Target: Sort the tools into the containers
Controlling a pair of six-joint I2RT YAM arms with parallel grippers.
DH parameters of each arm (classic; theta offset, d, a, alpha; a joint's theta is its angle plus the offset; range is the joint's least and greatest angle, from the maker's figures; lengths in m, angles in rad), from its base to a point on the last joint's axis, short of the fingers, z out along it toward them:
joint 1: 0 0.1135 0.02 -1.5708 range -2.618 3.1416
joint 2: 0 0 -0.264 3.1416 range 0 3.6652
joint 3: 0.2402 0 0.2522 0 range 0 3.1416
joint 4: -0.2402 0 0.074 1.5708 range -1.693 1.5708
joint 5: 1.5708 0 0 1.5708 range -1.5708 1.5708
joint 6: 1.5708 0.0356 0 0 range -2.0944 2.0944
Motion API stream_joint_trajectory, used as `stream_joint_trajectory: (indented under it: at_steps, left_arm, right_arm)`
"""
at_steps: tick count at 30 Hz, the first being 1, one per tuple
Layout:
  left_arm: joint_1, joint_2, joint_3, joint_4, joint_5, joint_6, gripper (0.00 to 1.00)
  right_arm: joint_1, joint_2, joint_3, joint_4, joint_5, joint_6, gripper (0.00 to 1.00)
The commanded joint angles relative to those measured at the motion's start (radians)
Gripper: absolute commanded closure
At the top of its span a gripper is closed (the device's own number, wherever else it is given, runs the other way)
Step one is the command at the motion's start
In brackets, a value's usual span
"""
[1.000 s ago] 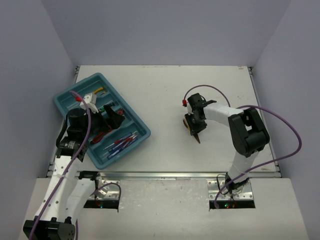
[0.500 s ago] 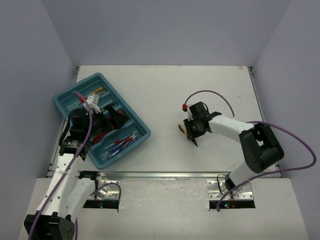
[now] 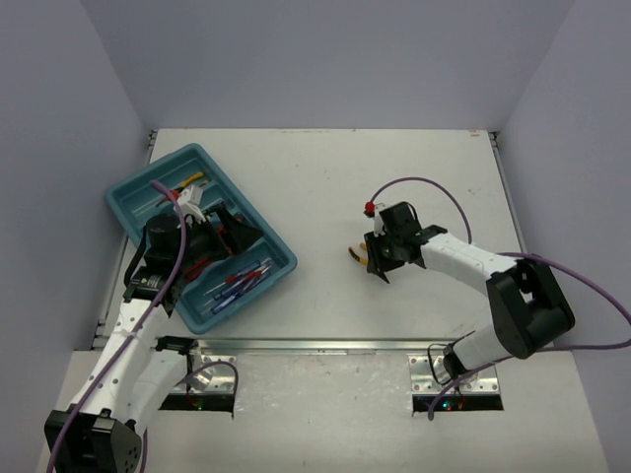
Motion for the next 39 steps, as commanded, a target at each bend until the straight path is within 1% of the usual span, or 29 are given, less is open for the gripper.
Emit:
stream_joint_trajectory:
  at_steps: [1,4,6,11,12,14,17,19,21,22,23,24,27,29,31,33,36,39]
  left_arm:
    - [-0.008,-0.008,0.004,0.064,0.011,-0.014,0.0]
    - [-0.009,-0.002,-0.003,0.072,0.021,-0.03,0.0]
    - [-0.009,0.004,-0.008,0.08,0.034,-0.037,0.0]
    - [-0.011,-0.014,-0.001,0.068,0.03,-0.023,0.0]
    - [-0.011,-0.017,0.003,0.062,0.026,-0.018,0.0]
    - [-0.011,-0.022,0.019,0.036,0.014,0.001,0.0]
    - [-0.011,-0.015,0.045,-0.001,0.003,0.03,0.0]
    - [-0.011,-0.012,0.065,-0.036,-0.011,0.056,0.0]
    - [-0.011,-0.017,0.076,-0.06,-0.021,0.076,0.0]
    - [-0.011,-0.021,0.078,-0.065,-0.026,0.08,0.0]
    - [-0.011,-0.022,0.079,-0.072,-0.027,0.085,0.0]
    - [-0.01,-0.024,0.083,-0.082,-0.03,0.094,0.0]
    - [-0.011,-0.026,0.087,-0.111,-0.044,0.113,0.0]
    - [-0.011,-0.029,0.089,-0.125,-0.047,0.123,0.0]
    - [-0.011,-0.034,0.09,-0.132,-0.048,0.129,0.0]
    - [-0.011,-0.036,0.094,-0.143,-0.045,0.137,0.0]
    - [-0.011,-0.036,0.098,-0.154,-0.05,0.149,0.0]
    - [-0.011,-0.032,0.099,-0.154,-0.05,0.151,0.0]
  right_arm:
    - [0.01,0.031,0.0,0.005,-0.012,0.019,1.0]
    - [0.021,0.008,-0.036,0.036,-0.054,0.053,1.0]
    - [0.028,0.007,-0.035,0.024,-0.058,0.081,1.0]
    - [0.094,0.11,0.003,-0.034,0.074,0.069,1.0]
    - [0.104,0.125,0.008,-0.042,0.09,0.067,0.97]
    - [0.13,0.165,0.025,-0.055,0.138,0.076,0.84]
    - [0.143,0.2,0.049,-0.064,0.147,0.079,0.68]
    - [0.144,0.204,0.062,-0.071,0.144,0.079,0.55]
    - [0.146,0.185,0.077,-0.081,0.133,0.076,0.39]
    - [0.146,0.178,0.091,-0.088,0.127,0.076,0.36]
    - [0.146,0.17,0.103,-0.102,0.126,0.076,0.35]
    - [0.146,0.159,0.121,-0.129,0.124,0.074,0.31]
    - [0.143,0.158,0.211,-0.181,0.144,0.06,0.23]
    - [0.137,0.171,0.243,-0.195,0.174,0.049,0.23]
    - [0.119,0.206,0.286,-0.2,0.172,0.038,0.29]
    - [0.09,0.269,0.343,-0.222,0.159,0.035,0.4]
    - [0.075,0.331,0.378,-0.235,0.177,0.039,0.52]
    - [0.077,0.391,0.405,-0.262,0.188,0.057,0.6]
